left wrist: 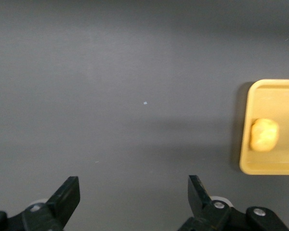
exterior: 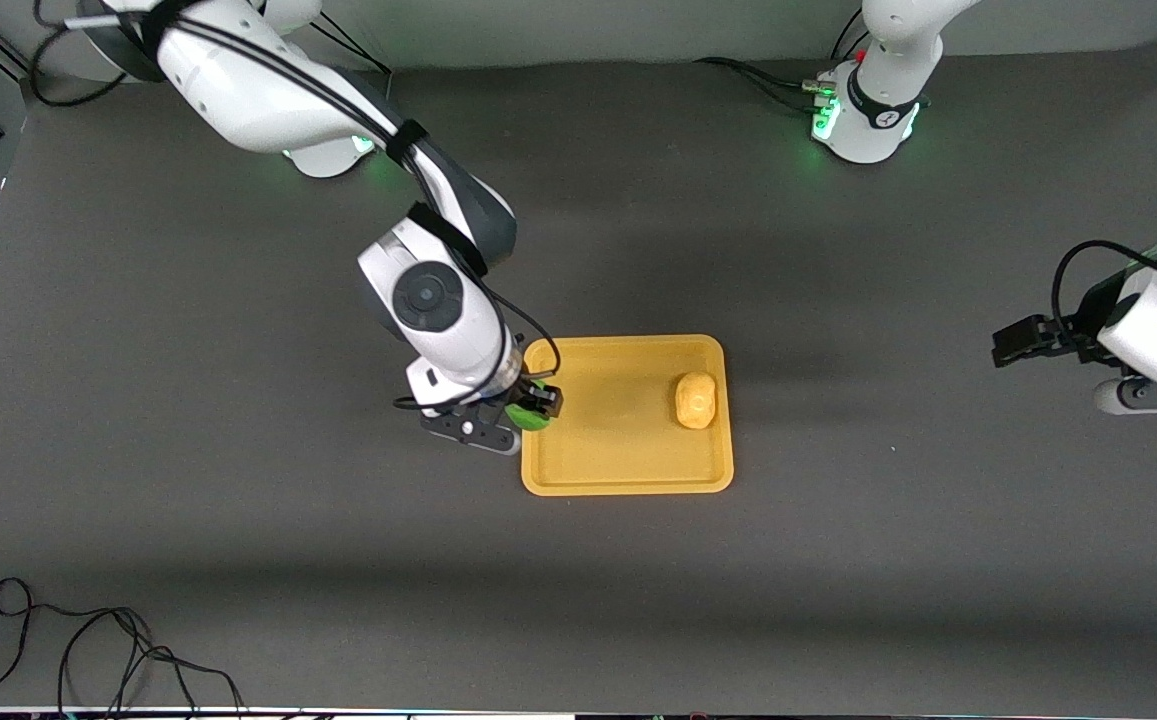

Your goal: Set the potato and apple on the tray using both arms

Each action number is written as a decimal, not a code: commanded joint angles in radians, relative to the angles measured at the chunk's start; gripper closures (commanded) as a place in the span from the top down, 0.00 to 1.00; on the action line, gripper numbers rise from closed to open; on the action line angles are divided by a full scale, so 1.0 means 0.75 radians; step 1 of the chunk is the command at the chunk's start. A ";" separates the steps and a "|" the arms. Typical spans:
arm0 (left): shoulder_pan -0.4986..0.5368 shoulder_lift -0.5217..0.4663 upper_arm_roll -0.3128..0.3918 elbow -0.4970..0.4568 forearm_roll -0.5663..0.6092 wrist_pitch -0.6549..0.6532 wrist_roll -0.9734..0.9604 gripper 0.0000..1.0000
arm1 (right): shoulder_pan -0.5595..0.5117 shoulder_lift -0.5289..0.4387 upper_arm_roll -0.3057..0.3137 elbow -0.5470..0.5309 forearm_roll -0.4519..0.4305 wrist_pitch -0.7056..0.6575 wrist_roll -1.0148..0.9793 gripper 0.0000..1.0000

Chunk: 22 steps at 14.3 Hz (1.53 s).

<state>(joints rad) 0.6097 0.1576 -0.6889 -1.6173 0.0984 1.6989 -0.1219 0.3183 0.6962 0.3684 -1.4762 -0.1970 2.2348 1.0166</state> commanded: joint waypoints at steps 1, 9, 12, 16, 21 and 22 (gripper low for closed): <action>0.048 -0.087 -0.002 -0.104 0.000 0.032 0.066 1.00 | 0.001 0.176 0.053 0.087 -0.073 0.206 0.074 0.20; 0.052 -0.087 0.000 -0.024 -0.004 -0.050 0.068 1.00 | 0.030 0.252 0.057 0.111 -0.097 0.262 0.117 0.34; 0.054 -0.093 0.027 -0.026 -0.021 -0.062 0.066 1.00 | 0.026 0.246 0.057 0.111 -0.097 0.258 0.117 1.00; 0.030 -0.083 0.061 -0.057 -0.019 -0.011 0.058 1.00 | -0.037 0.134 0.098 0.119 -0.093 0.026 0.099 1.00; -0.591 -0.096 0.649 -0.061 -0.060 0.007 0.058 1.00 | -0.238 -0.175 0.206 0.111 -0.081 -0.512 -0.248 1.00; -0.705 -0.098 0.754 -0.063 -0.060 0.025 0.062 1.00 | -0.246 -0.218 0.196 0.109 -0.079 -0.566 -0.283 1.00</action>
<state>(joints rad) 0.2558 0.1083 -0.2889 -1.6480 0.0705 1.6955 -0.0932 0.1540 0.6186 0.5191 -1.3475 -0.2514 1.8790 0.8798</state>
